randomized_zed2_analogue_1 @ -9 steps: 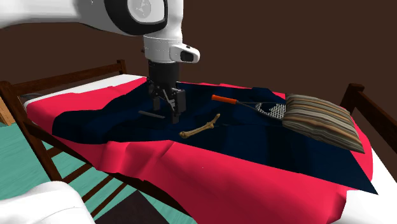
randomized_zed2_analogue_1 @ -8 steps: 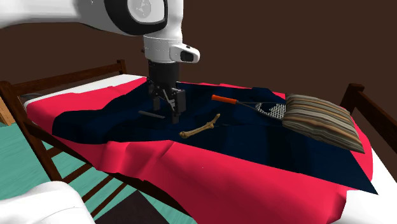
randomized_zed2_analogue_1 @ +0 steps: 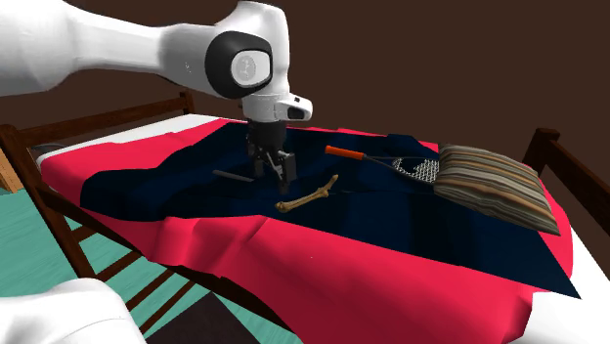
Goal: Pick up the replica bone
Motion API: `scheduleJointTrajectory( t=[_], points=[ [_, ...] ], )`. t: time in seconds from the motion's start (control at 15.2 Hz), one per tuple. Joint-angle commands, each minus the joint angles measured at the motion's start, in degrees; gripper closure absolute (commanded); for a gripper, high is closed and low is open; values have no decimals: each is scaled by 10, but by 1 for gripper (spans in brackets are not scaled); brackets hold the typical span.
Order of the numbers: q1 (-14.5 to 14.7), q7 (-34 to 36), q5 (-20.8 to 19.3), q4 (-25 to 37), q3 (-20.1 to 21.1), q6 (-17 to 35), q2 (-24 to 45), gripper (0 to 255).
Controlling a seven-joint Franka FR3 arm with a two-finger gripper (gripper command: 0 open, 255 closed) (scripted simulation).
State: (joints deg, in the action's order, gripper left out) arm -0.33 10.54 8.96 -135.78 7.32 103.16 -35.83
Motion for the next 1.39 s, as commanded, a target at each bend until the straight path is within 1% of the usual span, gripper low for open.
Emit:
scheduleJointTrajectory(
  t=[0.0,0.33,0.66,0.99,1.25,1.32],
  points=[
    [-1,10,2,-5,11,45,25,0],
    [-5,42,-1,3,41,152,110,0],
    [-13,82,-22,34,70,248,207,0],
    [-21,136,-69,86,92,327,311,0],
    [-19,187,-123,142,98,372,396,0],
    [-18,189,-125,139,97,380,400,0]
  ],
)
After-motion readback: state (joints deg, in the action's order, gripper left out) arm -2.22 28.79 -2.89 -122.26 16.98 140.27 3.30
